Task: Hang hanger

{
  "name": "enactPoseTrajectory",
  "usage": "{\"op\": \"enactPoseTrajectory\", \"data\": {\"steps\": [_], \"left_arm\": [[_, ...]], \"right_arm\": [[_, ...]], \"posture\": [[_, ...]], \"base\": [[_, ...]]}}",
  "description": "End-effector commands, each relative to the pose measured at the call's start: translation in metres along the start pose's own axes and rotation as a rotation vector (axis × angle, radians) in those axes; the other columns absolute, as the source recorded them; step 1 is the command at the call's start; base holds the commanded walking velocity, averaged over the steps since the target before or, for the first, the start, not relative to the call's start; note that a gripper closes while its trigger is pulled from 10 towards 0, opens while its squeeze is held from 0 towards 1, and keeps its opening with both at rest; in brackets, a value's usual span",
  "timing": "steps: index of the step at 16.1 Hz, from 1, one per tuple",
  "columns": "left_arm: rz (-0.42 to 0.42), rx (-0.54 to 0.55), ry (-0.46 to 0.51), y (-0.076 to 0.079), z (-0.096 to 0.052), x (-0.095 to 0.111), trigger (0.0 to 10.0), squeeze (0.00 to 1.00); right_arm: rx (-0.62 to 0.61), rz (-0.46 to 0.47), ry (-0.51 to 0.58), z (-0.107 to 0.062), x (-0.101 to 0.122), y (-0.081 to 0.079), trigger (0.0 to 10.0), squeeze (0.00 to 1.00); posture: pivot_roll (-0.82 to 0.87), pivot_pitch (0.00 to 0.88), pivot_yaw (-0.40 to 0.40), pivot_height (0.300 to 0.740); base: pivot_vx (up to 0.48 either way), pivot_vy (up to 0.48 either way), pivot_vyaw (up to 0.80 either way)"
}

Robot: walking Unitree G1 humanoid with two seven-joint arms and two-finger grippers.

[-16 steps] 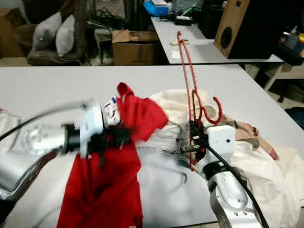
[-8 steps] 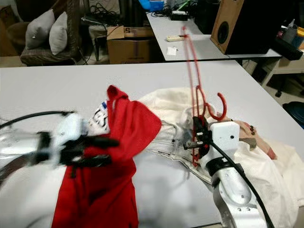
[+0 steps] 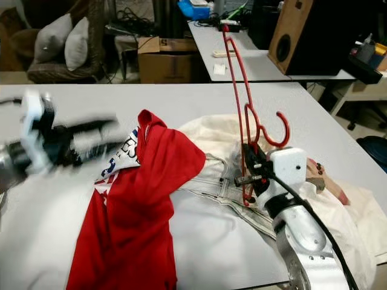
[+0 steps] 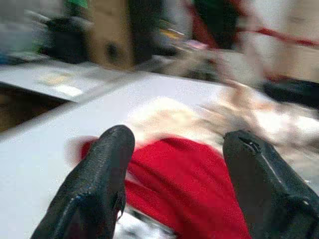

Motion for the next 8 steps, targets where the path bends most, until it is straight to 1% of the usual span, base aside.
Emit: {"op": "enactPoseTrajectory", "data": {"steps": [1, 2, 3, 4, 5, 6, 7, 8], "left_arm": [[0.037, 0.058, -0.026, -0.003, 0.002, -0.002, 10.0, 0.98], [0.012, 0.130, 0.004, 0.007, 0.008, -0.005, 10.0, 0.00], [-0.049, 0.210, 0.023, 0.008, 0.009, -0.007, 10.0, 0.00], [-0.089, 0.317, 0.020, 0.007, 0.008, -0.010, 10.0, 0.00], [-0.077, 0.349, 0.011, 0.007, 0.008, -0.011, 10.0, 0.00], [0.005, 0.405, -0.019, 0.014, 0.008, -0.017, 10.0, 0.00], [0.028, 0.418, -0.041, 0.023, 0.009, -0.023, 10.0, 0.00], [0.022, 0.418, -0.054, 0.028, 0.010, -0.026, 10.0, 0.00]], "right_arm": [[0.016, 0.010, 0.009, 0.001, 0.004, -0.003, 10.0, 0.00], [0.028, 0.018, 0.006, 0.001, 0.002, -0.009, 10.0, 0.00], [0.026, 0.021, 0.005, 0.000, 0.001, -0.012, 10.0, 0.00], [0.011, 0.015, 0.008, 0.000, 0.000, -0.014, 10.0, 0.00], [0.003, 0.010, 0.011, 0.000, 0.000, -0.014, 10.0, 0.00], [-0.020, -0.059, 0.008, 0.002, 0.000, -0.015, 10.0, 0.00], [-0.013, -0.064, 0.012, 0.003, 0.000, -0.017, 10.0, 0.00], [-0.006, -0.054, 0.016, 0.003, 0.001, -0.018, 10.0, 0.00]], "posture": [[0.00, 0.000, -0.029, 0.740], [0.00, 0.000, -0.019, 0.740], [0.00, 0.000, -0.017, 0.740], [0.00, 0.000, -0.014, 0.740], [0.00, 0.000, -0.014, 0.740], [0.00, 0.000, -0.006, 0.740], [0.01, 0.000, -0.007, 0.740], [0.01, 0.000, -0.008, 0.740]], "base": [[0.000, 0.000, 0.00], [0.000, 0.000, 0.00], [0.000, 0.000, 0.00], [0.000, 0.000, 0.00], [0.000, 0.000, 0.00], [0.000, 0.000, 0.00], [0.000, 0.000, 0.00], [0.000, 0.000, 0.00]]}}
Point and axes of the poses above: a point about 5 cm out from each wrist's last joint towards the gripper, its own z axis pointing out of the wrist towards the gripper, its own x axis along the axis of the wrist's last joint, y = z × x, the point moved 1 cm from there along z, pointing out of the wrist towards the gripper, and after that the axes turned 10 degrees about z, right-handed, at the moved point
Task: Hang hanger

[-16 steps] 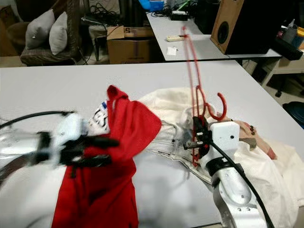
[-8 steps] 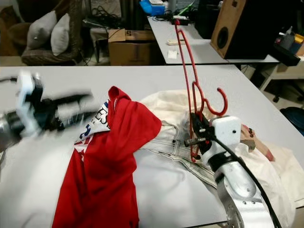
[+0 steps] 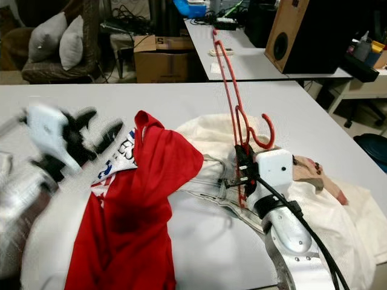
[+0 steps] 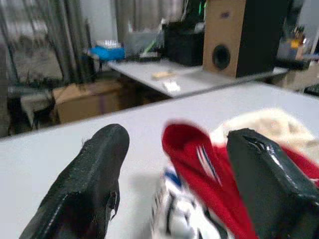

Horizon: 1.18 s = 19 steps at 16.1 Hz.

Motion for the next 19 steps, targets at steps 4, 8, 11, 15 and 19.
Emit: {"op": "enactPoseTrajectory", "data": {"steps": [4, 8, 11, 15, 19], "left_arm": [[0.044, 0.049, 0.022, 0.005, 0.000, 0.007, 10.0, 0.00], [0.048, 0.052, 0.051, 0.009, -0.001, 0.011, 10.0, 0.00], [0.060, 0.056, 0.031, 0.012, -0.001, 0.007, 10.0, 0.00], [0.070, 0.067, 0.019, 0.010, -0.001, 0.006, 10.0, 0.00], [0.073, 0.059, 0.022, 0.012, 0.000, 0.008, 10.0, 0.00]], "right_arm": [[0.059, 0.032, 0.039, 0.000, 0.005, -0.010, 10.0, 0.00], [0.058, 0.081, 0.036, -0.001, 0.001, -0.012, 10.0, 0.00], [0.027, 0.087, 0.001, -0.002, -0.004, -0.008, 10.0, 0.00], [0.011, 0.112, -0.011, -0.003, -0.007, -0.007, 10.0, 0.00], [0.008, 0.123, -0.014, -0.004, -0.008, -0.007, 10.0, 0.00]], "posture": [[0.03, 0.000, -0.008, 0.740], [0.03, 0.000, -0.004, 0.740], [0.03, 0.000, -0.002, 0.740], [0.03, 0.000, 0.001, 0.740], [0.03, 0.000, -0.002, 0.740]], "base": [[0.000, 0.000, 0.40], [0.000, 0.233, 0.20], [0.000, 0.359, 0.00], [0.000, 0.358, 0.00], [0.000, 0.361, 0.00]]}}
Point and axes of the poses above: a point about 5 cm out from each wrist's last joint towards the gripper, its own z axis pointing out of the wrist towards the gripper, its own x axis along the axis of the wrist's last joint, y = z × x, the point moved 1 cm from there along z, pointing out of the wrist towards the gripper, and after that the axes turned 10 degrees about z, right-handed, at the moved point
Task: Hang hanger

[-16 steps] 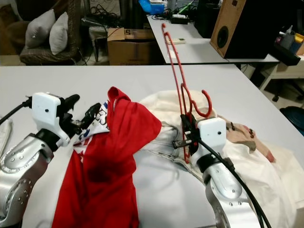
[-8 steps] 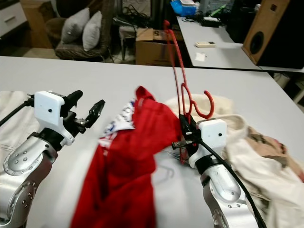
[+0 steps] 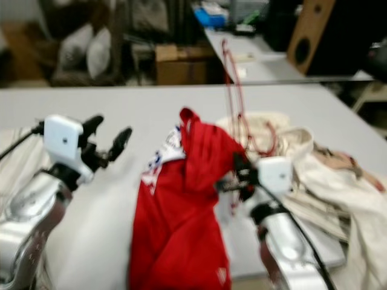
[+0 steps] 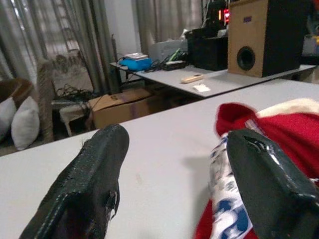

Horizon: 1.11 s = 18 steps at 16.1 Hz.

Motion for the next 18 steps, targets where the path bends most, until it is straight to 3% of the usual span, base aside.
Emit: {"op": "enactPoseTrajectory", "data": {"steps": [1, 12, 18], "left_arm": [[0.002, -0.006, 0.007, 0.0025, 0.0005, 0.0029, 10.0, 0.00], [0.000, -0.012, 0.003, 0.0042, -0.0022, 0.0014, 10.0, 0.00], [0.037, -0.040, 0.008, 0.0079, -0.0028, 0.0030, 10.0, 0.00]], "right_arm": [[-0.004, -0.011, 0.013, -0.0003, 0.0050, 0.0032, 10.0, 0.00], [0.014, -0.014, 0.008, 0.0006, 0.0038, 0.0029, 10.0, 0.00], [0.002, -0.007, 0.008, 0.0012, 0.0033, 0.0035, 10.0, 0.00]], "posture": [[0.03, 0.000, -0.003, 0.740], [0.05, 0.000, -0.013, 0.740], [0.05, 0.000, -0.011, 0.740]], "base": [[0.000, 0.368, 0.00], [0.000, 0.354, 0.00], [0.000, -0.462, 0.00]]}}
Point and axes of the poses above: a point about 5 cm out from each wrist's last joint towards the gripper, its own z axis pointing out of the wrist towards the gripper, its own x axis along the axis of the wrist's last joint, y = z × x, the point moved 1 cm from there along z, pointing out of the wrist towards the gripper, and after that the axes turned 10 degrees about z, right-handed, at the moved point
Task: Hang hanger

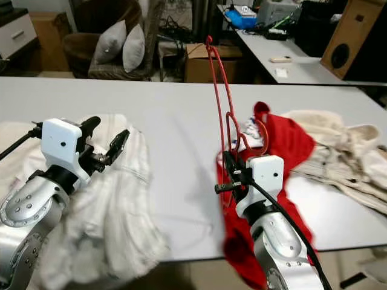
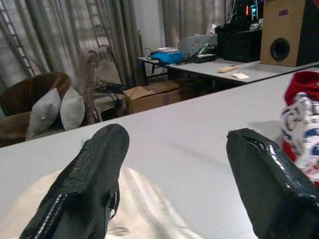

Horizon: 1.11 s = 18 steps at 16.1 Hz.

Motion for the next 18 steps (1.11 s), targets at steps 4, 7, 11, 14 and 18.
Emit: {"op": "enactPoseTrajectory", "data": {"steps": [4, 7, 11, 14, 18], "left_arm": [[-0.030, -0.031, 0.012, 0.0044, 0.0010, 0.0023, 10.0, 0.00], [-0.031, -0.032, 0.013, 0.0036, 0.0011, 0.0028, 10.0, 0.00], [0.001, -0.024, 0.015, 0.0036, 0.0005, 0.0048, 10.0, 0.00], [0.014, -0.026, 0.012, 0.0038, 0.0006, 0.0039, 10.0, 0.00], [-0.042, -0.031, -0.005, 0.0041, 0.0004, 0.0013, 10.0, 0.00]], "right_arm": [[-0.023, 0.000, 0.008, -0.0008, 0.0021, 0.0052, 10.0, 0.00], [-0.020, 0.001, 0.010, -0.0003, 0.0028, 0.0058, 10.0, 0.00], [-0.015, 0.002, 0.009, 0.0010, 0.0031, 0.0064, 10.0, 0.00], [-0.012, 0.005, 0.008, 0.0018, 0.0025, 0.0060, 10.0, 0.00], [-0.012, 0.008, 0.007, 0.0019, 0.0020, 0.0056, 10.0, 0.00]], "posture": [[0.05, 0.000, -0.008, 0.740], [0.05, 0.000, -0.009, 0.740], [0.06, 0.000, -0.015, 0.740], [0.06, 0.000, -0.015, 0.740], [0.06, 0.000, -0.012, 0.740]], "base": [[0.000, 0.292, 0.00], [0.000, 0.480, 0.00], [0.000, 0.120, 0.00], [0.000, -0.480, 0.00], [0.000, -0.120, 0.00]]}}
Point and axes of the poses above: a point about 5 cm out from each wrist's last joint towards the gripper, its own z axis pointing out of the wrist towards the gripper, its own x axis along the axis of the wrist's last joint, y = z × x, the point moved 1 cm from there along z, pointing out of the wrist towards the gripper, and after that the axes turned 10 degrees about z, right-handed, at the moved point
